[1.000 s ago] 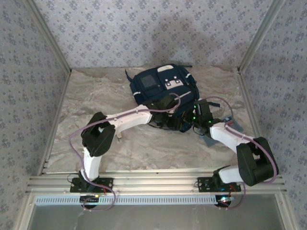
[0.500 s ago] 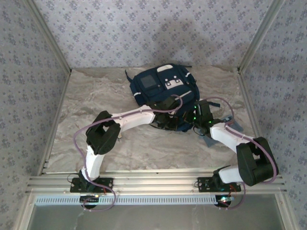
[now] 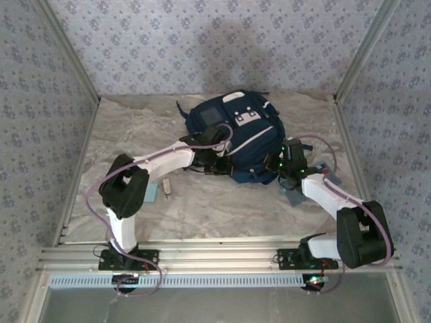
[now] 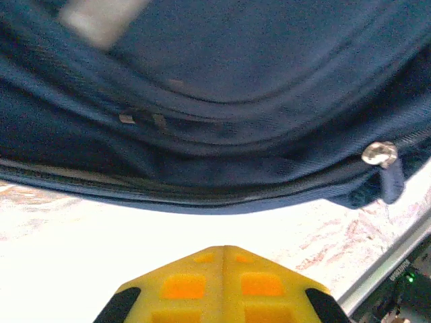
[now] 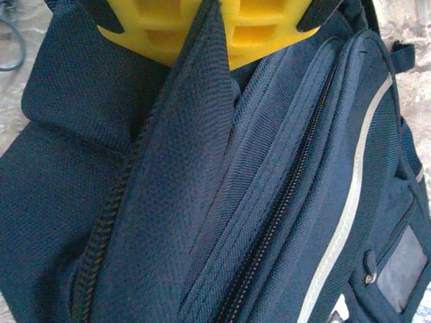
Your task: Pack books, pencil case, and school supplies into a backpack
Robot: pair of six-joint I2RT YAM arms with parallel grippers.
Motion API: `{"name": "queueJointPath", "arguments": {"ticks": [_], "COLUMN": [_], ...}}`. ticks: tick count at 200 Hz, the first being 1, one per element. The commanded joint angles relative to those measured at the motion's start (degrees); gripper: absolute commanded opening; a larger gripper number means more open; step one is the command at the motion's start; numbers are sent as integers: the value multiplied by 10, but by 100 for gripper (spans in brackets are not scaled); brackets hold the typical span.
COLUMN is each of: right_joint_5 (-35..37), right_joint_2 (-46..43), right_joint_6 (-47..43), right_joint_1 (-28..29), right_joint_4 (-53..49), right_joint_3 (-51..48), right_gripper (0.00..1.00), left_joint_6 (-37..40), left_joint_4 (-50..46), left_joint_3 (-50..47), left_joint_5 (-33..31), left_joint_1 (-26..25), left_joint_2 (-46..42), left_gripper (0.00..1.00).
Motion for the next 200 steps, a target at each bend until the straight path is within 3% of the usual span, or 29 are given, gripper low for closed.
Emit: {"name": "queueJointPath", "arguments": {"ticks": [1,42,78,99,200], "right_joint_5": [29,24,8,13,82], "right_joint_2": [-22,-27,-24,-24,-39], "right_joint_6": [-19,-14,38,82,169], "right_joint_1": [-5,-6,11,34,111], "right_joint_4": [13,15,41,60,113], "right_joint_3": [1,1,-5,-9,-21], "right_gripper": [0,0,0,0,0], "left_joint_6": [19,0,-71,-96,-121], "left_joint_4": [-33,5,81,95,57], "left_joint_3": [-1,-14,-19,-17,-16], "left_joint_5": [-10,9,45,33,-50], "left_joint_1": [6,20,-6,-29,-67], "left_joint_2": [-17,-20,-34,-52,-36], "left_gripper": [0,0,37,49,49]}}
